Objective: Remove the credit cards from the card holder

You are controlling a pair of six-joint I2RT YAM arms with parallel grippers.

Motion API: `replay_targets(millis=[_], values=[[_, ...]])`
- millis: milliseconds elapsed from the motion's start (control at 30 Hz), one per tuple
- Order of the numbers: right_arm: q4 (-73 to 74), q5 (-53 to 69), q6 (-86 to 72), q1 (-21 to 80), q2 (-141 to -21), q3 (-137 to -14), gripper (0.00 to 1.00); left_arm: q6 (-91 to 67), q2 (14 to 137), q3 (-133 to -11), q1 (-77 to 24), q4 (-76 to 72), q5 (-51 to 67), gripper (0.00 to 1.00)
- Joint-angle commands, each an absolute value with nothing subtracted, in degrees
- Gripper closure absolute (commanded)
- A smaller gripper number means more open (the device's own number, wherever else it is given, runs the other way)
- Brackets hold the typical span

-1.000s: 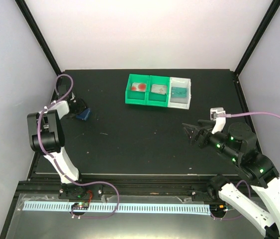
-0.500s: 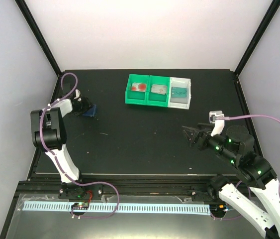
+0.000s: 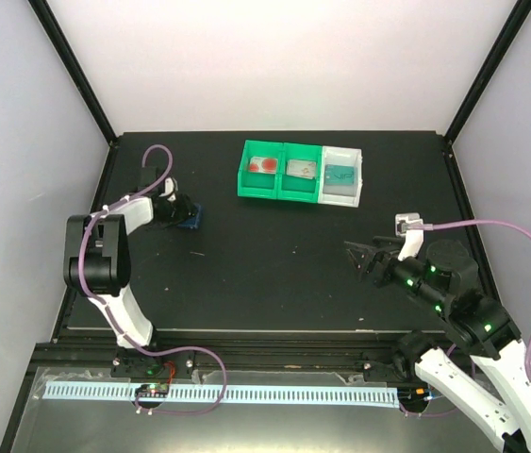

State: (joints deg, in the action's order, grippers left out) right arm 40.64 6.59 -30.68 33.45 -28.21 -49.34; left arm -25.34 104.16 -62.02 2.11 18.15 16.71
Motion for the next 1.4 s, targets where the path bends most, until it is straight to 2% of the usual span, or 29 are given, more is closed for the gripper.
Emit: replay_targets(millis=[0, 100, 467, 667, 967, 1267, 1367], values=[[37.5, 7.8, -32.3, 33.9, -28.4, -48.2, 0.00, -24.0, 101.5, -58.1, -1.5, 23.4, 17.3, 0.42], [36.8, 8.0, -33.1, 33.9, -28.6, -47.7, 0.00, -23.9, 99.2, -56.6, -4.6, 23.8, 16.0, 0.45], [35.2, 8.0, -34.1, 33.9, -30.0, -46.6, 0.00, -26.0, 87.2, -52.2, -14.4, 23.8, 16.3, 0.45], [34.9, 9.3, -34.4, 33.9, -30.7, -46.6, 0.00, -26.3, 80.0, -52.5, -11.7, 27.3, 4.7, 0.42], [33.2, 11.9, -32.4, 33.9, -29.3, -46.2, 0.00, -26.9, 87.0, -51.9, -0.7, 23.9, 10.1, 0.52], [33.1, 11.3, -31.2, 34.0, -29.2, -46.3, 0.00, -25.9, 94.1, -53.8, 0.3, 19.9, 14.2, 0.57], [32.8, 11.3, -31.0, 33.9, -29.5, -46.1, 0.00, -25.0, 96.5, -54.5, 0.2, 20.1, 14.8, 0.63]])
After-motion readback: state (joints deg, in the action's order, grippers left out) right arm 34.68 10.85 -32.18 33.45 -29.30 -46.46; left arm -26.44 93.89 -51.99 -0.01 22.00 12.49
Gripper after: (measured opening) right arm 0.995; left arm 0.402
